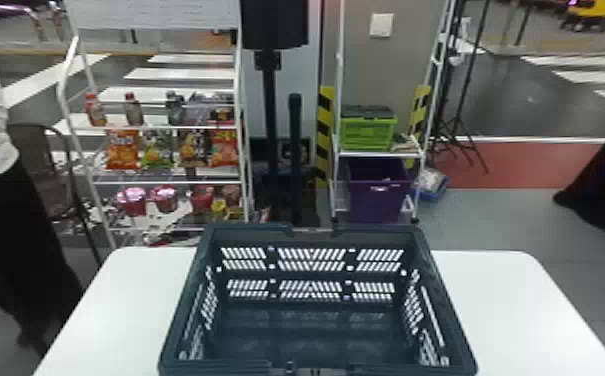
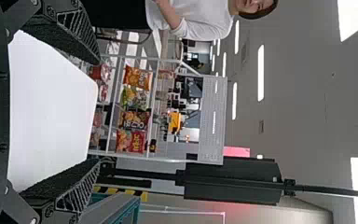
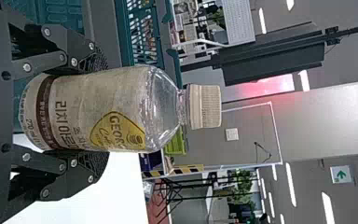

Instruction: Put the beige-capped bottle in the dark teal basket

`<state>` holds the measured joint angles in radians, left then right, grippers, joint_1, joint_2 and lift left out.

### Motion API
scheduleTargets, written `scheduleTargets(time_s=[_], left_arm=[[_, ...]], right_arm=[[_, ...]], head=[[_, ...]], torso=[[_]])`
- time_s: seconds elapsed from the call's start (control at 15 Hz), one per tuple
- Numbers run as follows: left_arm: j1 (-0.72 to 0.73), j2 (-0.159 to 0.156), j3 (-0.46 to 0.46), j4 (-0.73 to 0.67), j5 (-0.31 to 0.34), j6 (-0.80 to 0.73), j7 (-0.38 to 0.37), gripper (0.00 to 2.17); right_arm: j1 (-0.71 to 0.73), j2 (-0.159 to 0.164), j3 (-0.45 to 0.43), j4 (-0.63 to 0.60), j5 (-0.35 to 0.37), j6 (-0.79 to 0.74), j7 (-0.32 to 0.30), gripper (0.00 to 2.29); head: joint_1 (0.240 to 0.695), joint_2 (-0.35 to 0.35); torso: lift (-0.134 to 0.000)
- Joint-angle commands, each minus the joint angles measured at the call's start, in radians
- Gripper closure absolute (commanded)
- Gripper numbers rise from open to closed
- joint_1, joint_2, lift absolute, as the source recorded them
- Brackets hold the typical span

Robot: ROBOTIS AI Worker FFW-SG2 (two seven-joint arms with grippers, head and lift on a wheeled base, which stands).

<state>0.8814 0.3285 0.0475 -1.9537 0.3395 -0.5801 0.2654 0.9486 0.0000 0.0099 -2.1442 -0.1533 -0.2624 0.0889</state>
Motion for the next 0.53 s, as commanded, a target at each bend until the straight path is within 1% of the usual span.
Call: scheduleTargets(time_s=[0.0,0.13,0.27,0.47], left_arm=[[-0.002,0.004,0.0,-0.002,0.004,0.009,0.0,0.14],[-0.006,0.006,0.0,-0.007,0.003,0.018,0.0,0.14],[-0.006,0.007,0.0,-0.007,0.003,0.018,0.0,0.14],[-0.004,0.014,0.0,-0.002,0.009,0.018,0.0,0.14]], right_arm=[[-0.013,0.001,0.004,-0.026,0.001,0.019,0.0,2.16],[-0.031,0.001,0.01,-0.085,0.008,0.084,0.0,2.16],[-0.065,0.001,0.035,-0.141,0.026,0.179,-0.001,2.16],[-0.143,0.001,0.059,-0.232,0.043,0.375,-0.017,2.17]], head=[[0.499,0.0],[0.499,0.0],[0.499,0.0],[0.499,0.0]], torso=[[0.0],[0.0],[0.0],[0.0]])
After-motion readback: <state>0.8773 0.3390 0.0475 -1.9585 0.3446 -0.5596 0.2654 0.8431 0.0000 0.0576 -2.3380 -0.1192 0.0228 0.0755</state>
